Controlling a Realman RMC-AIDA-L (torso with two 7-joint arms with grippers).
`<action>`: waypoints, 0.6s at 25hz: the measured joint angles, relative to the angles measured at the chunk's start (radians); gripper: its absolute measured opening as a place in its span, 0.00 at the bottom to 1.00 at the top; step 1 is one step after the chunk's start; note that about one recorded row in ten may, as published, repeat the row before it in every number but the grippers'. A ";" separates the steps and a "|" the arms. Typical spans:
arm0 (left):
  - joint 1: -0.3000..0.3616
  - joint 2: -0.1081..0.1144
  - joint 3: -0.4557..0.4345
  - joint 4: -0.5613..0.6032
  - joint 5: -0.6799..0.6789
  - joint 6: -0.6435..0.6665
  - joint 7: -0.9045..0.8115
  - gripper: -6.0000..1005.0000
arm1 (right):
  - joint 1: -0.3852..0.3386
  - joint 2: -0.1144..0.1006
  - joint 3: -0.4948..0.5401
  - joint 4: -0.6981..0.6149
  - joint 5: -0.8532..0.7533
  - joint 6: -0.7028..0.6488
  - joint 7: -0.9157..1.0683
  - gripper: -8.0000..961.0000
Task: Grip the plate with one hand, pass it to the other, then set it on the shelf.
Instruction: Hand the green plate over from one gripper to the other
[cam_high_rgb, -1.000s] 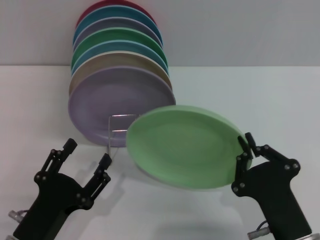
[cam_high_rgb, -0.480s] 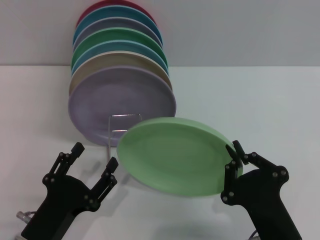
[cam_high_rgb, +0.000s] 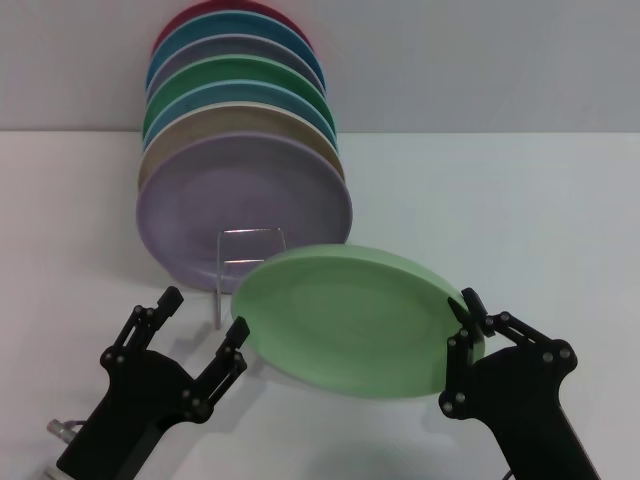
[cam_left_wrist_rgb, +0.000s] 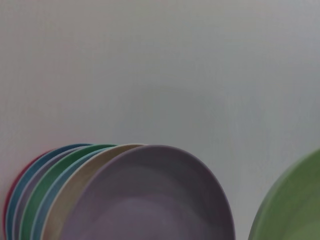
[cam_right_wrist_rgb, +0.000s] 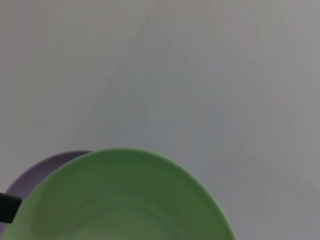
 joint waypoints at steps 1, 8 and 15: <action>-0.002 0.000 0.001 -0.001 0.000 -0.001 0.000 0.77 | 0.000 0.000 0.000 0.000 0.000 0.000 0.000 0.03; -0.013 0.000 0.002 -0.007 0.000 -0.017 0.000 0.77 | 0.004 -0.001 0.000 0.002 -0.001 -0.002 -0.001 0.03; -0.023 0.000 0.002 -0.006 0.000 -0.030 0.000 0.77 | 0.009 -0.003 -0.001 0.007 -0.006 -0.002 -0.001 0.03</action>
